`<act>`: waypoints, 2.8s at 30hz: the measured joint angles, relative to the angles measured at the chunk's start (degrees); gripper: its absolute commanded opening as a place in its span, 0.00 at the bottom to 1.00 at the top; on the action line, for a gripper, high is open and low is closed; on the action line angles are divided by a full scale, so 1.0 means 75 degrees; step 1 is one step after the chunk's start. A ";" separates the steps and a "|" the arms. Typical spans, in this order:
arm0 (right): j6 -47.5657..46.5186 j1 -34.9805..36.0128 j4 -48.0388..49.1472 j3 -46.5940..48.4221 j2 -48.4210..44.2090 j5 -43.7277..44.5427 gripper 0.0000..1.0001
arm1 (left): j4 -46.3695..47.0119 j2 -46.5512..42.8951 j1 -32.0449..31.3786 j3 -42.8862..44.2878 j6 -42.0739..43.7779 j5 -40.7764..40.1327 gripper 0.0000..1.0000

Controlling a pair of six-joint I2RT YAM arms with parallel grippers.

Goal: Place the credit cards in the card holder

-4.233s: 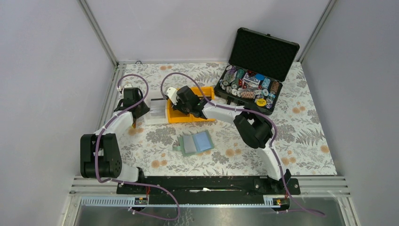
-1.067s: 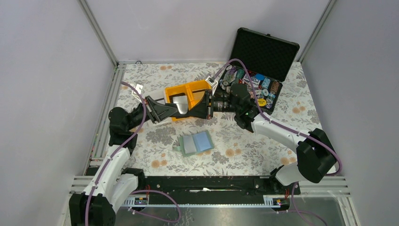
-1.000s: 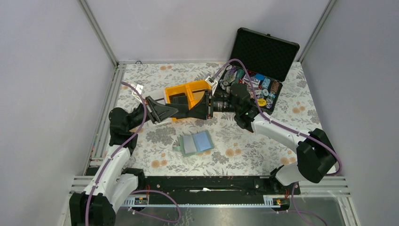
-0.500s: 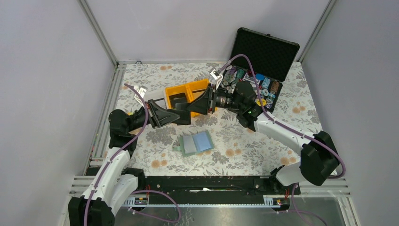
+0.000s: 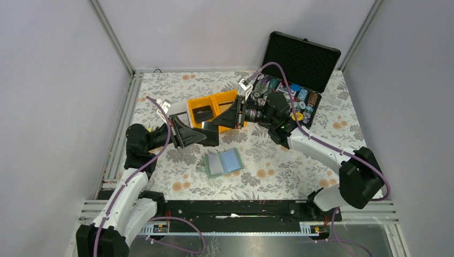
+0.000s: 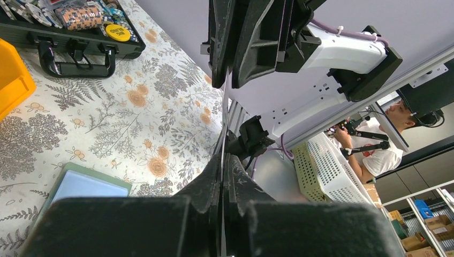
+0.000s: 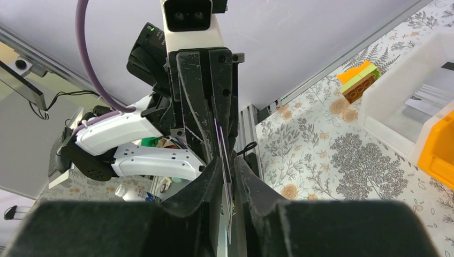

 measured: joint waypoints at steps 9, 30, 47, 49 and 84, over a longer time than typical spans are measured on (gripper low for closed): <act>-0.0309 0.0000 -0.0405 0.0000 -0.0006 -0.0003 0.17 | -0.0067 0.0000 -0.0041 0.0000 0.0020 -0.0003 0.00; -0.1845 -0.0076 -0.2288 -0.0376 -0.1737 0.2288 0.00 | -0.0632 -0.0003 -0.0087 0.0000 0.0323 -0.0428 0.02; -0.2480 -0.0128 -0.3089 -0.1064 -0.2063 0.2862 0.00 | -0.1766 -0.0102 -0.0291 -0.0003 0.1198 -0.1454 0.62; -0.2480 -0.0128 -0.3080 -0.1064 -0.2063 0.2751 0.00 | -0.1856 -0.0099 -0.0396 -0.0003 0.1288 -0.1565 0.68; -0.2296 0.0082 -0.3456 -0.1093 -0.1786 0.2200 0.71 | -0.1679 -0.0122 -0.2069 -0.0035 0.1046 -0.2623 0.00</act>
